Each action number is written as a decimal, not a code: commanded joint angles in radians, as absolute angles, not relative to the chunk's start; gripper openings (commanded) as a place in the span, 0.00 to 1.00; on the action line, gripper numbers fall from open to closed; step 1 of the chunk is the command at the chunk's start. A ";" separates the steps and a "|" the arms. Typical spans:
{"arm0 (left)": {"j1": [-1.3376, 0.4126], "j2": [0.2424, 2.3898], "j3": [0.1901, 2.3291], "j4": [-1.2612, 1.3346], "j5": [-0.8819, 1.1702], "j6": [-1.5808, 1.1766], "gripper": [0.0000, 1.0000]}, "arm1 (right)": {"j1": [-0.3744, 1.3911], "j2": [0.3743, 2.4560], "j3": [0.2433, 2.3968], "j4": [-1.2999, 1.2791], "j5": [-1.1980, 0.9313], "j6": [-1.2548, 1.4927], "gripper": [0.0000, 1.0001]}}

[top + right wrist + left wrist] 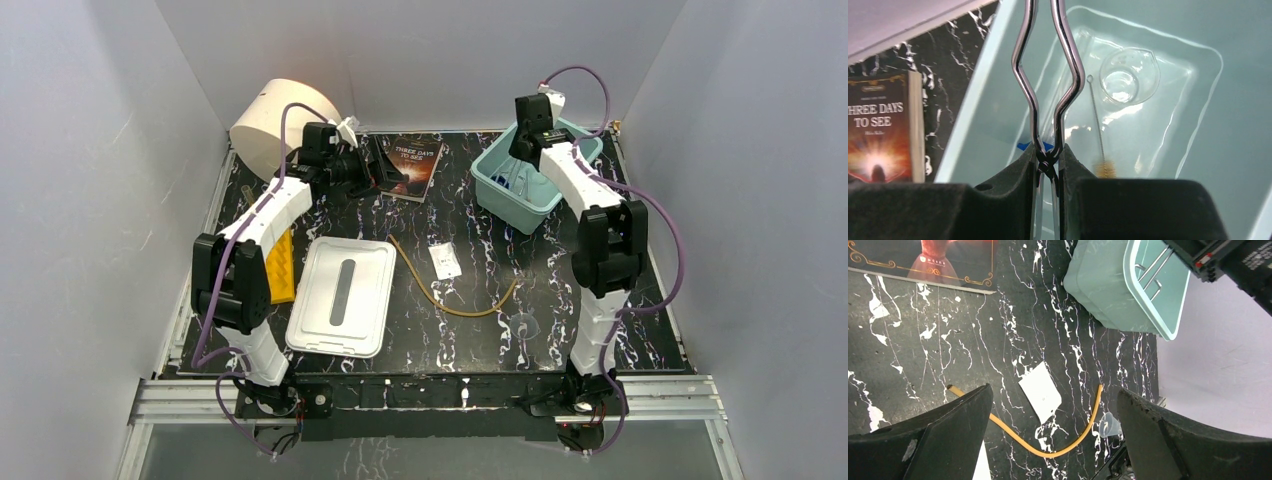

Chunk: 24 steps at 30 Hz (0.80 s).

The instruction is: Organize the chemistry lab equipment

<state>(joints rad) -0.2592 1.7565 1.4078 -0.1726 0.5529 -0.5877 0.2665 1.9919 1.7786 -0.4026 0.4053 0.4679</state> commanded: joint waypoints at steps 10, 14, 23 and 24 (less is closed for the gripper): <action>-0.262 1.756 1.490 -0.239 0.535 -0.533 0.93 | 0.174 2.166 1.966 -0.444 0.140 0.587 0.00; -0.262 1.763 1.498 -0.247 0.525 -0.534 0.93 | 0.169 2.232 2.040 -0.489 0.094 0.612 0.00; -0.262 1.778 1.507 -0.250 0.521 -0.539 0.93 | 0.167 2.352 2.185 -0.640 0.164 0.670 0.08; -0.262 1.779 1.508 -0.250 0.521 -0.541 0.93 | 0.167 2.365 2.198 -0.649 0.168 0.668 0.10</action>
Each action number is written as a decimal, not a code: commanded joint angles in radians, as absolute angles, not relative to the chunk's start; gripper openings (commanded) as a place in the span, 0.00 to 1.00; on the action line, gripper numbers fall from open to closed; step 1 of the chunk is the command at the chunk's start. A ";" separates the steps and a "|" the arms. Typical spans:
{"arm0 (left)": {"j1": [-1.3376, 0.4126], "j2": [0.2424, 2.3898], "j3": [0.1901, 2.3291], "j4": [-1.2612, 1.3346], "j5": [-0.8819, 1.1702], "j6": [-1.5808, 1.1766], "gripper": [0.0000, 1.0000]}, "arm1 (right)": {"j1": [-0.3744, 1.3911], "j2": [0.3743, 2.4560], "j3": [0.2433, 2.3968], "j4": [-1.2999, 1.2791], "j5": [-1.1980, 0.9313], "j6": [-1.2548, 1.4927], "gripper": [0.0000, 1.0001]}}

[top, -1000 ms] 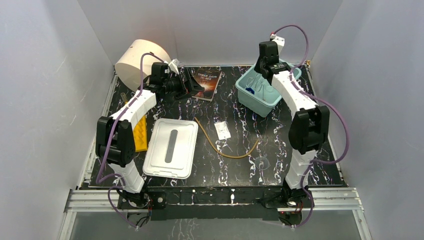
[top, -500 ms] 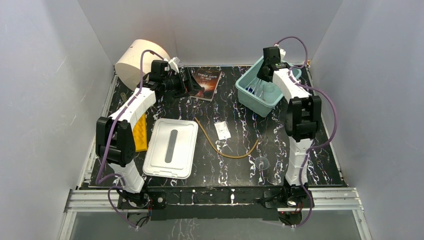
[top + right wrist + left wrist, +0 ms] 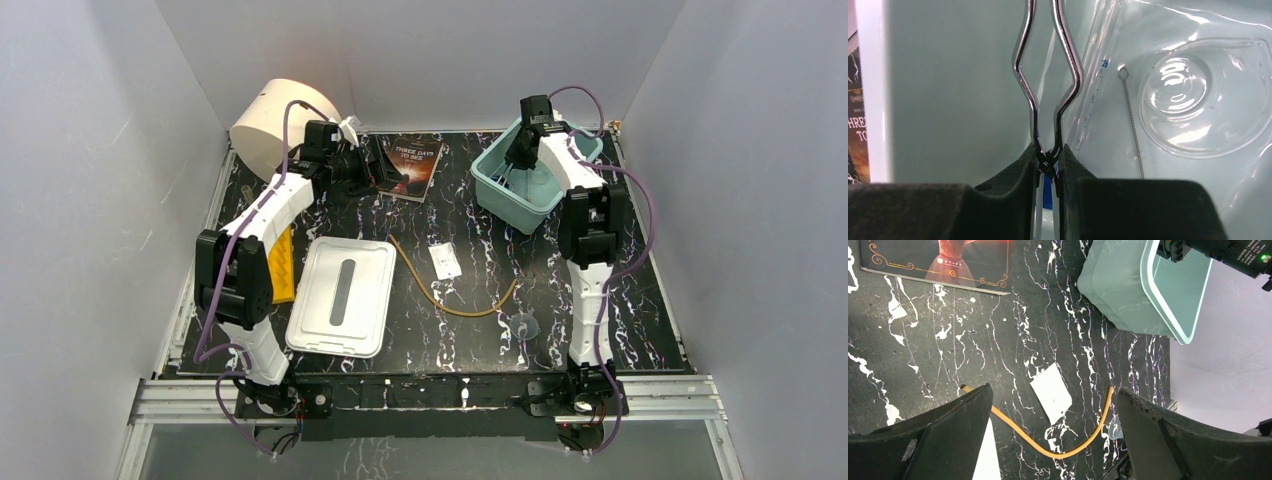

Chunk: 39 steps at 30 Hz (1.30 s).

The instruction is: Organize the chemistry lab equipment

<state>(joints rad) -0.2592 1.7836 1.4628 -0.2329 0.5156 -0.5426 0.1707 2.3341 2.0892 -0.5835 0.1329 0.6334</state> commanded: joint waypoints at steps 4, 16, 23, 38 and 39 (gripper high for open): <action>-0.261 1.784 1.513 -0.249 0.529 -0.541 0.93 | 0.167 2.396 2.245 -0.671 0.184 0.657 0.22; -0.262 1.789 1.526 -0.253 0.523 -0.538 0.94 | 0.169 2.356 2.281 -0.669 0.204 0.596 0.38; -0.262 1.773 1.536 -0.284 0.485 -0.514 0.94 | 0.186 2.257 2.250 -0.667 0.197 0.553 0.38; -0.260 1.692 1.486 -0.348 0.296 -0.470 0.97 | 0.340 1.718 1.718 -0.512 0.010 0.278 0.61; -0.260 1.691 1.485 -0.353 0.278 -0.469 0.97 | 0.367 1.687 1.677 -0.503 0.007 0.250 0.62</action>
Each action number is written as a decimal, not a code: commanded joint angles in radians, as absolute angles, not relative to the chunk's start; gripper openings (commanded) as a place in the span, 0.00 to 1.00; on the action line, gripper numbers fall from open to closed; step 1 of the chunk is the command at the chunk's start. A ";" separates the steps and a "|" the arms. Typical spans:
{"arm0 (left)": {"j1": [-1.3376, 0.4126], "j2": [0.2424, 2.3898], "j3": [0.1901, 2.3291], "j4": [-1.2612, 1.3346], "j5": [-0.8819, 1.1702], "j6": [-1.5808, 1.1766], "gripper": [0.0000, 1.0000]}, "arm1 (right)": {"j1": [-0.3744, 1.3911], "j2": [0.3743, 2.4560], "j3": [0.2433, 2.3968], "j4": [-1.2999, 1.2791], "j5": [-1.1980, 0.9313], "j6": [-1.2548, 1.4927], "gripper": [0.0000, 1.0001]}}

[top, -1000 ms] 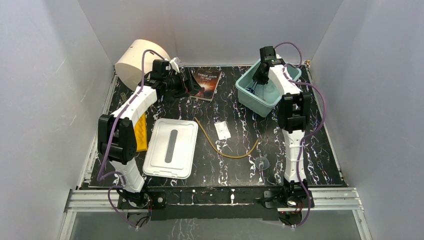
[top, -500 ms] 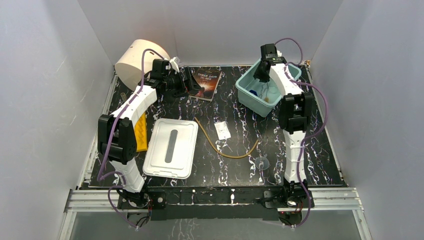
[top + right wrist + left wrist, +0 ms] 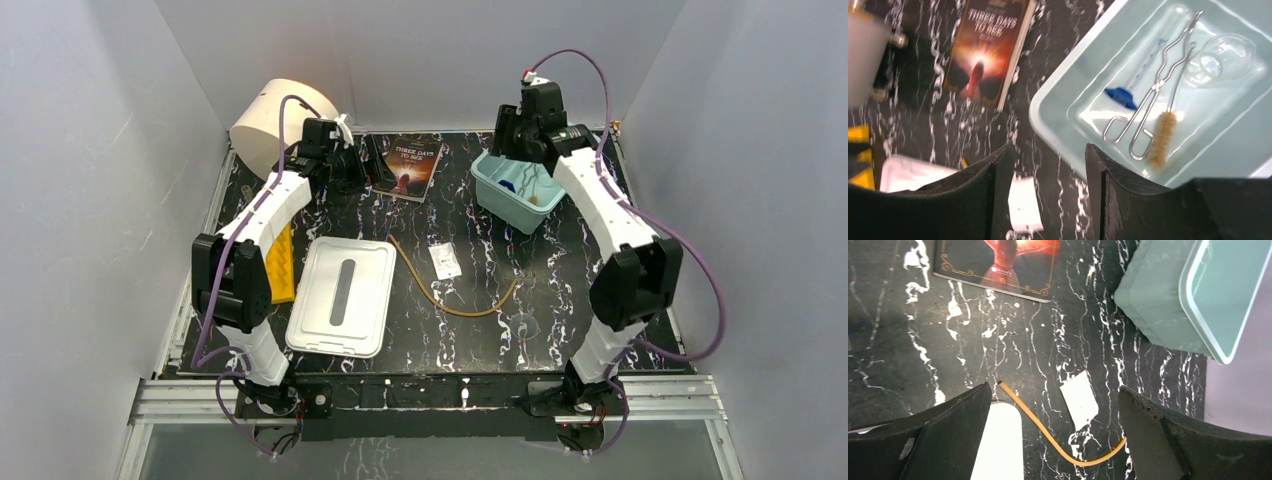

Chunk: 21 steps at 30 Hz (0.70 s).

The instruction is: Organize the chemistry lab equipment

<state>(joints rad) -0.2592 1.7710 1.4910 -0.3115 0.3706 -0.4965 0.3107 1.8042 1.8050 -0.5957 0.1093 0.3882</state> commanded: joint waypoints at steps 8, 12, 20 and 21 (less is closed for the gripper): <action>-0.245 1.690 1.479 -0.384 0.180 -0.494 0.98 | 0.626 1.576 1.447 -0.526 0.033 0.172 0.72; -0.237 1.681 1.457 -0.368 0.242 -0.492 0.98 | 0.688 1.598 1.373 -0.525 0.056 0.192 0.75; -0.266 1.727 1.376 -0.252 0.527 -0.632 0.86 | 0.690 1.743 1.365 -0.556 0.154 0.336 0.70; -0.286 1.746 1.383 -0.257 0.535 -0.642 0.83 | 0.690 1.761 1.374 -0.566 0.172 0.353 0.68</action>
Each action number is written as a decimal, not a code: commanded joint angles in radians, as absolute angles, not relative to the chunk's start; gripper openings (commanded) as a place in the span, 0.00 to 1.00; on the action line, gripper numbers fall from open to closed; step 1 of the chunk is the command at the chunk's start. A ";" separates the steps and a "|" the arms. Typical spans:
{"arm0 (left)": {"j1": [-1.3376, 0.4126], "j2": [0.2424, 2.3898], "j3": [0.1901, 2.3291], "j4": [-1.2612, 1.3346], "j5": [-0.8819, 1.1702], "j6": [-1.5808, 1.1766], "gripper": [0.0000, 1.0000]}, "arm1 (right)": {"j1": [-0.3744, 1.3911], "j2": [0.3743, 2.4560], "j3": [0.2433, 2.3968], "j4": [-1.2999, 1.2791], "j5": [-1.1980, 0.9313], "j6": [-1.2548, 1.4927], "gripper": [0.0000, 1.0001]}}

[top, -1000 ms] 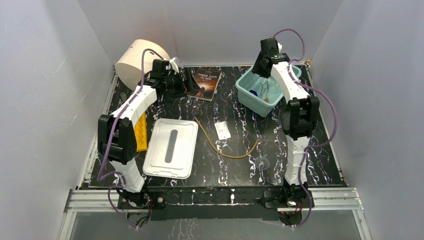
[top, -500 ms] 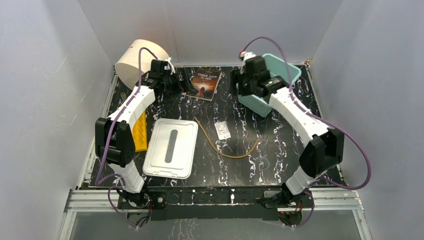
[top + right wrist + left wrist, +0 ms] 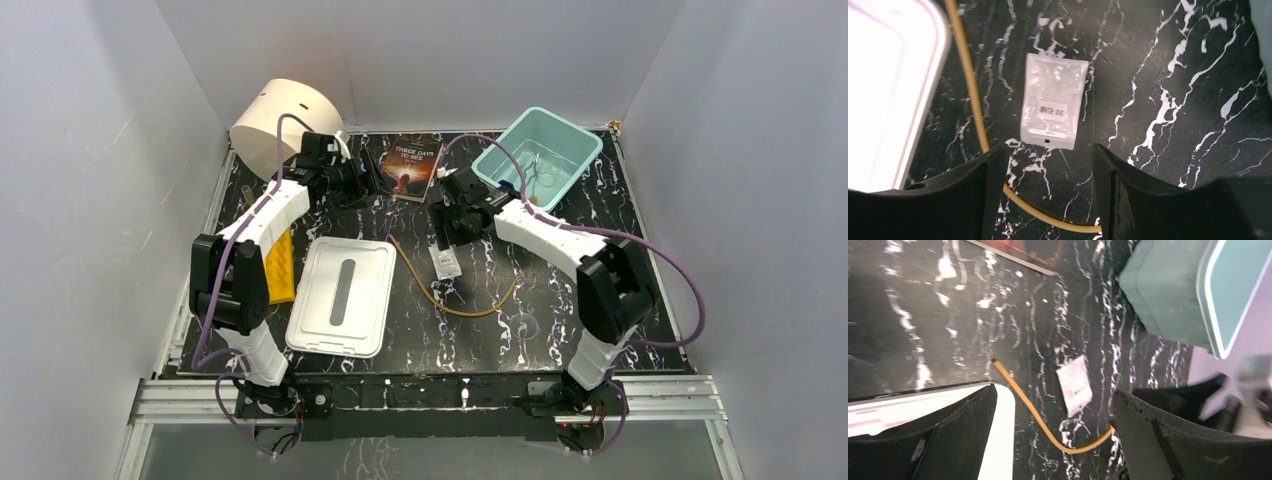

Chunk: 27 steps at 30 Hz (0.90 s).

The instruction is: Organize the chemistry lab equipment

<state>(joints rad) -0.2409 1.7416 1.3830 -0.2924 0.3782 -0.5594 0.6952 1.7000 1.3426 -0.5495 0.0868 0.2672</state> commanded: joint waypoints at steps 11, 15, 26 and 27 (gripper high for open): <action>-0.428 1.869 1.338 -0.190 0.527 -0.756 0.71 | 0.646 1.862 1.333 -0.546 0.210 0.397 0.47; -0.457 1.904 1.332 -0.180 0.476 -0.752 0.65 | 0.623 1.869 1.297 -0.488 0.151 0.402 0.46; -0.491 1.967 1.269 -0.092 0.522 -0.775 0.60 | 0.593 1.905 1.272 -0.442 0.050 0.410 0.54; -0.497 1.965 1.265 -0.093 0.515 -0.776 0.60 | 0.593 1.907 1.271 -0.443 0.052 0.410 0.54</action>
<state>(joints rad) -0.4725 1.9732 1.2743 -0.1093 0.4828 -0.7670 0.5911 1.8973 1.2728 -0.4671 0.0780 0.4004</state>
